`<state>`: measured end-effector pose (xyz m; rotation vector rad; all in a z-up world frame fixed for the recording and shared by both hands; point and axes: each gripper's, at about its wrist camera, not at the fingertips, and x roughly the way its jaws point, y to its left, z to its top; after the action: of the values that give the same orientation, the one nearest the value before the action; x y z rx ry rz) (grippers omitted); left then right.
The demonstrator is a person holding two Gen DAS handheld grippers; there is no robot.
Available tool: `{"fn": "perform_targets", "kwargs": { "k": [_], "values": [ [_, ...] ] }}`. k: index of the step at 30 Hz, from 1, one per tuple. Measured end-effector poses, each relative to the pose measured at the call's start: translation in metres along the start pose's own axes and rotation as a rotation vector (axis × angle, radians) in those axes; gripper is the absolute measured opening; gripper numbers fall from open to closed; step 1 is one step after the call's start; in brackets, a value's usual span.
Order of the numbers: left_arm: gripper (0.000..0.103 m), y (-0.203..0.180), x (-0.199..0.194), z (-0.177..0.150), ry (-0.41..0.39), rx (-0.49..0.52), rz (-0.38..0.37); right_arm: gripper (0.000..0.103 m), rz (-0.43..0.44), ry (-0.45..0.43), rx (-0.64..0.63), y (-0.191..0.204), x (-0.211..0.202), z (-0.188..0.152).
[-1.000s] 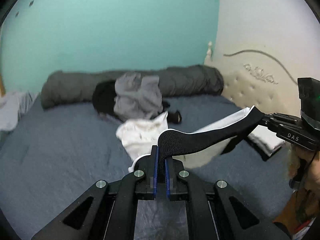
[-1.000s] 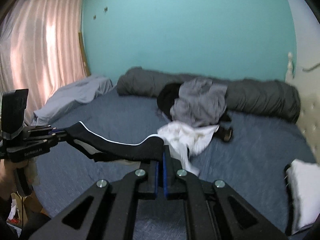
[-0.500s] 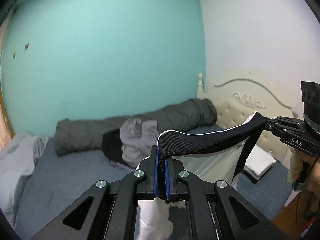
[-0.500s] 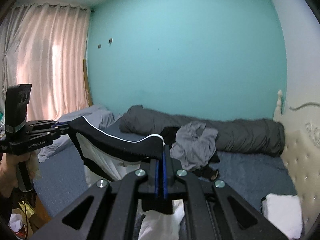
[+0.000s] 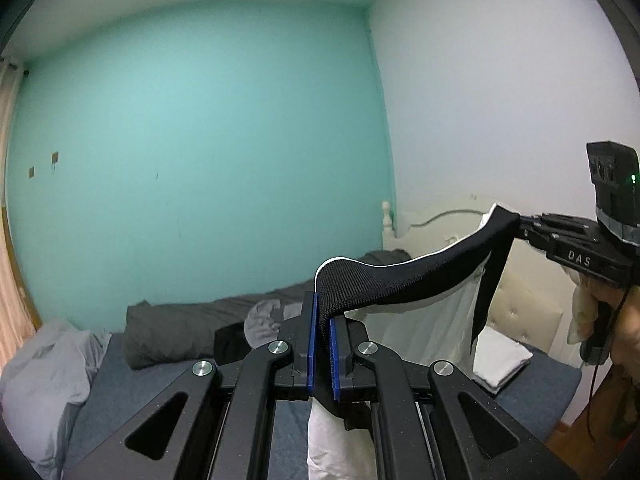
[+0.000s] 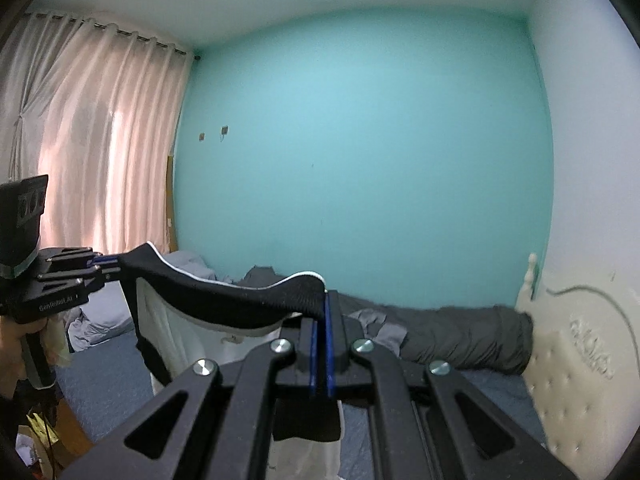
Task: Fold clothes
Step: 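Lift the white shirt by its hem with both tools and shake it out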
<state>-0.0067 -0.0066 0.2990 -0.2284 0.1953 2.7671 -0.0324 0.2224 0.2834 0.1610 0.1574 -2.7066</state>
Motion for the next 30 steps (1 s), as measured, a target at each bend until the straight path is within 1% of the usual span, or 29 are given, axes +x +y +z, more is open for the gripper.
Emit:
{"fn": "perform_targets", "kwargs": {
  "k": [4, 8, 10, 15, 19, 22, 30],
  "values": [
    [0.005, -0.009, -0.023, 0.007, -0.024, 0.015, -0.01, 0.003, -0.003, -0.03, -0.017, 0.006, -0.021, 0.016],
    [0.005, -0.016, -0.037, 0.0, -0.032, 0.029, -0.017, 0.003, 0.001, -0.035, -0.025, 0.009, -0.041, 0.015],
    [0.005, -0.021, -0.041, -0.006, -0.028, 0.033, -0.023, 0.003, 0.003, -0.025, -0.027, 0.009, -0.046, 0.011],
    [0.005, -0.026, -0.035, -0.024, 0.001, 0.033, -0.031, 0.003, -0.001, 0.025, -0.019, 0.011, -0.042, -0.004],
    [0.005, -0.03, -0.026, -0.04, 0.035, 0.024, -0.034, 0.003, -0.003, 0.071, -0.002, 0.01, -0.024, -0.022],
    [0.005, -0.03, -0.013, -0.055, 0.069, 0.018, -0.03, 0.003, -0.004, 0.115, 0.009, 0.01, 0.0, -0.039],
    [0.005, 0.006, 0.066, -0.096, 0.166, -0.042, -0.005, 0.003, 0.006, 0.217, 0.039, 0.002, 0.072, -0.082]
  ]
}}
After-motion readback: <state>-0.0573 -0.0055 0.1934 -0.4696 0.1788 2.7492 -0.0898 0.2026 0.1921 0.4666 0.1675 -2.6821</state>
